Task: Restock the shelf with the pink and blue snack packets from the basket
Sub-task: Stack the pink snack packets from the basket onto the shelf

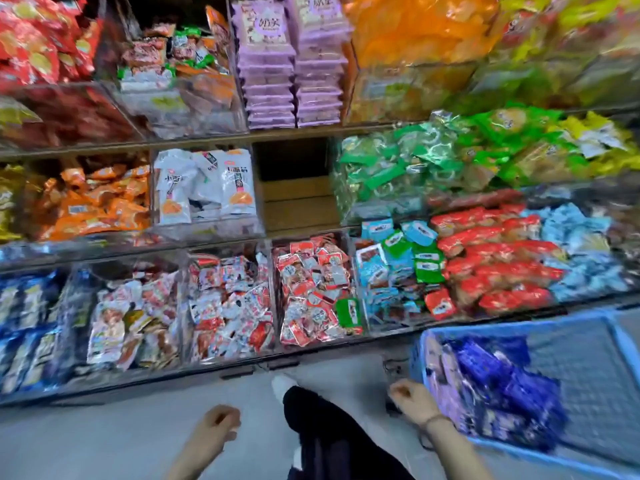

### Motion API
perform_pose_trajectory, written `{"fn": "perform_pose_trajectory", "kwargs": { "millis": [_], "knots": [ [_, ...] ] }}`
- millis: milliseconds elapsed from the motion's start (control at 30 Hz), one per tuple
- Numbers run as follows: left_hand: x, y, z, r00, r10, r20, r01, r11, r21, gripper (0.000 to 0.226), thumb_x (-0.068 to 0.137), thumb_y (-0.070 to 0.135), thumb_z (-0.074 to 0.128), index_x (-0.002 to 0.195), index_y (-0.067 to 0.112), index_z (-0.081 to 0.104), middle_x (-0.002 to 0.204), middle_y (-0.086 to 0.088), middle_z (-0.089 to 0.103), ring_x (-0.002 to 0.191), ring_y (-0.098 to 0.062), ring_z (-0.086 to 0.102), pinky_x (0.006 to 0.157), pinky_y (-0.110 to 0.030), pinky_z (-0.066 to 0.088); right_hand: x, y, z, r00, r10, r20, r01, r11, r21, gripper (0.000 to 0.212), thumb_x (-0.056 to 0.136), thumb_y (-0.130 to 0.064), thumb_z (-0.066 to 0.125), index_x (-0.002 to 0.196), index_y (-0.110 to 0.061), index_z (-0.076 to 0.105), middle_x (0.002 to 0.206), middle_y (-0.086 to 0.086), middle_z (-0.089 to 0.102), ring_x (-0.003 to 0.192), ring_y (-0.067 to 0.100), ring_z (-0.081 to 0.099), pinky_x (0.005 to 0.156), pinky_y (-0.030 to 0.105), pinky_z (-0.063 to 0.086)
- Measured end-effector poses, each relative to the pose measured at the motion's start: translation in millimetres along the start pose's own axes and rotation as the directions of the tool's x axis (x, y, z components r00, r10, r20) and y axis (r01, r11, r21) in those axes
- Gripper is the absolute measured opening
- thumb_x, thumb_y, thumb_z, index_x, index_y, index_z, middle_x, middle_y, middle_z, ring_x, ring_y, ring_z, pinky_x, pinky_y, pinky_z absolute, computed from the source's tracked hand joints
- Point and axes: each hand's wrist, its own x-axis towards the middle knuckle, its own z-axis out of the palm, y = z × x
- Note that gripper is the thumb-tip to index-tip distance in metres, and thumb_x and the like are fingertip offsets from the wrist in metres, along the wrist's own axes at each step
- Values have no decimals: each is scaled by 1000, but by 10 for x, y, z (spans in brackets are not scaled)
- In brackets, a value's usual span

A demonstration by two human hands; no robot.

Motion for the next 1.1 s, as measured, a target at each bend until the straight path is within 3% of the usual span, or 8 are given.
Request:
{"fn": "perform_pose_trajectory", "kwargs": {
  "millis": [200, 300, 467, 700, 800, 933, 1033, 1100],
  "knots": [
    [-330, -218, 639, 995, -64, 82, 63, 998, 14, 13, 95, 8, 50, 96, 1, 61, 89, -14, 63, 67, -22, 54, 55, -25, 29, -358, 789, -71, 994, 110, -14, -110, 994, 25, 22, 91, -7, 53, 70, -13, 57, 72, 6, 53, 76, 14, 50, 57, 16, 34],
    [-437, -194, 972, 990, -81, 119, 81, 997, 3, 17, 96, 9, 48, 102, 0, 60, 93, -14, 63, 70, -23, 55, 55, -25, 29, -426, 1110, -197, 978, 202, -58, -198, 977, 74, 26, 89, -7, 53, 64, -13, 51, 70, 11, 50, 72, 18, 50, 51, 17, 32],
    [-475, 13, 1545, 990, -47, 133, 49, 999, -9, 19, 97, 10, 48, 114, 4, 54, 100, -15, 62, 75, -24, 55, 56, -27, 31, -337, 1519, -535, 952, 291, -99, -268, 943, 198, 10, 88, -5, 55, 84, -2, 63, 71, 15, 54, 62, 22, 49, 40, 14, 33],
    [-444, 368, 2564, 977, 25, 210, -28, 1000, 11, 35, 96, 13, 53, 130, 9, 51, 121, -14, 57, 92, -18, 53, 72, -20, 43, 169, 1868, -911, 954, 297, 43, -298, 954, 36, 26, 93, -30, 52, 98, -6, 62, 102, 14, 62, 100, 26, 58, 74, 25, 38],
    [-390, 503, 3091, 958, 31, 285, -43, 998, 35, 45, 95, 15, 55, 138, 10, 45, 134, -9, 53, 116, -18, 53, 93, -20, 39, 431, 1936, -930, 950, 296, 98, -295, 955, -29, 48, 92, -41, 50, 121, -4, 56, 127, 15, 57, 117, 26, 53, 89, 26, 40],
    [-243, 639, 3606, 936, 37, 351, -78, 992, 103, 48, 96, 17, 53, 142, 16, 40, 116, -3, 61, 103, -10, 57, 77, -1, 36, 737, 1986, -823, 933, 307, 186, -309, 951, -21, 64, 91, -44, 53, 137, -1, 39, 142, 16, 42, 128, 29, 44, 101, 31, 37],
    [-50, 701, 3848, 921, 30, 389, -83, 989, 119, 50, 96, 19, 52, 142, 27, 34, 137, -7, 52, 126, -20, 49, 92, -8, 32, 943, 2000, -698, 935, 294, 199, -317, 944, 96, 62, 88, -44, 56, 133, -3, 45, 137, 16, 49, 124, 29, 47, 96, 29, 39],
    [92, 719, 3971, 915, -1, 404, -54, 991, 125, 56, 95, 18, 53, 147, 20, 31, 144, -4, 45, 131, -18, 45, 108, -19, 29, 1085, 1983, -604, 927, 302, 220, -330, 939, 100, 62, 88, -49, 53, 134, -7, 44, 136, 15, 49, 124, 30, 48, 97, 32, 39]
  ]
}}
